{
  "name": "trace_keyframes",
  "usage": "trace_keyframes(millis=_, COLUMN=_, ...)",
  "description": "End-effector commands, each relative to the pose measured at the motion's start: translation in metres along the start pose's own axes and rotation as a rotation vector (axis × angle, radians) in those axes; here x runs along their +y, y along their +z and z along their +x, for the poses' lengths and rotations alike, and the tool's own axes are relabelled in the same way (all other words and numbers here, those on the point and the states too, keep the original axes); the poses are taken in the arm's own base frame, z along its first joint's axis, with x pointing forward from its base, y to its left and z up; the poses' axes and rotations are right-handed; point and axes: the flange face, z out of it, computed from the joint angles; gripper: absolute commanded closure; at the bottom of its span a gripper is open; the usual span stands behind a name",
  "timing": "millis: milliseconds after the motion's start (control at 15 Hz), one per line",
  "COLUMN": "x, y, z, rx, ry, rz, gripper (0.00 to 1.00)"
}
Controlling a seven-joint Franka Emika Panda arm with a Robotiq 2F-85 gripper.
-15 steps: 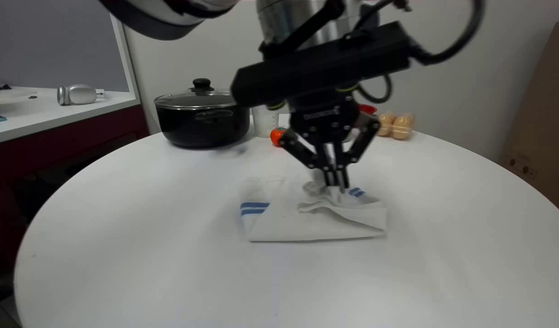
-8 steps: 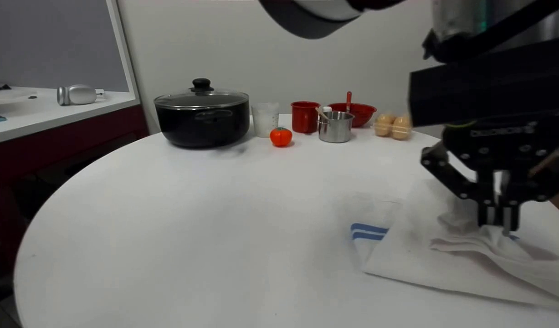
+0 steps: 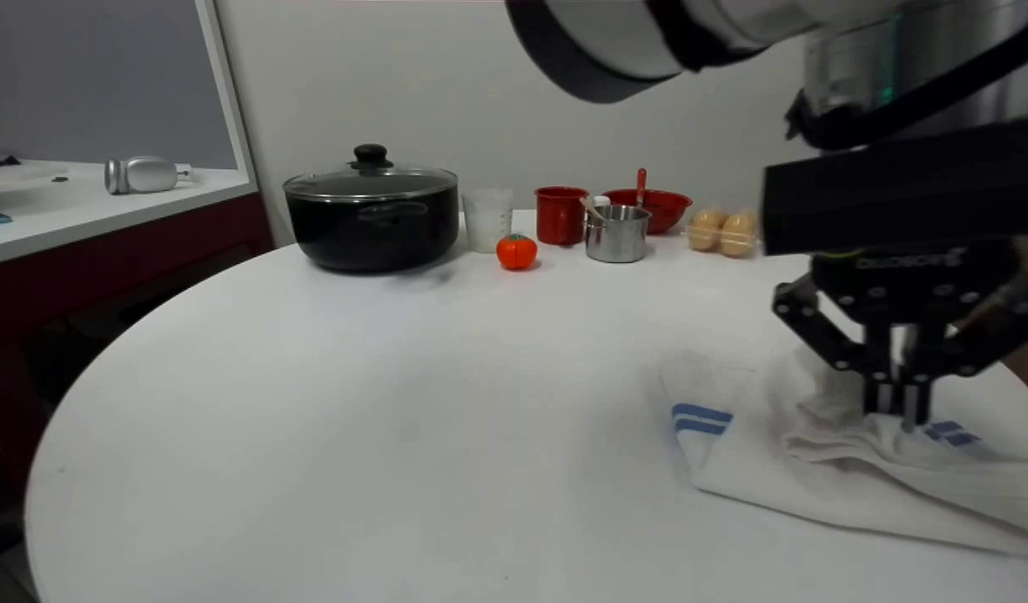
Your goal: Use the towel to wipe the table
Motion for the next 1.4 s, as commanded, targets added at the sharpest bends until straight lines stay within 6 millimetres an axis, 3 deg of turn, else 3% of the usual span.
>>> trace_keyframes(millis=0, x=-0.090, y=-0.004, z=-0.002, rx=-0.005, ry=-0.140, rz=0.083, gripper=0.99)
trace_keyframes(millis=200, x=-0.169, y=-0.011, z=-0.015, rx=-0.009, ry=-0.280, rz=0.167, gripper=0.99)
trace_keyframes(millis=467, x=-0.250, y=-0.044, z=-0.044, rx=-0.023, ry=-0.429, rz=0.248, gripper=0.99)
trace_keyframes(millis=733, x=-0.327, y=-0.074, z=-0.087, rx=-0.041, ry=-0.553, rz=0.310, gripper=0.99)
trace_keyframes(millis=933, x=-0.380, y=-0.095, z=-0.130, rx=-0.053, ry=-0.651, rz=0.346, gripper=0.99)
trace_keyframes(millis=1067, x=-0.404, y=-0.103, z=-0.152, rx=-0.058, ry=-0.707, rz=0.360, gripper=0.99)
trace_keyframes(millis=1200, x=-0.415, y=-0.107, z=-0.163, rx=-0.068, ry=-0.731, rz=0.364, gripper=0.99)
trace_keyframes(millis=1267, x=-0.420, y=-0.102, z=-0.149, rx=-0.072, ry=-0.736, rz=0.365, gripper=0.99)
trace_keyframes(millis=1333, x=-0.415, y=-0.104, z=-0.151, rx=-0.073, ry=-0.725, rz=0.358, gripper=0.99)
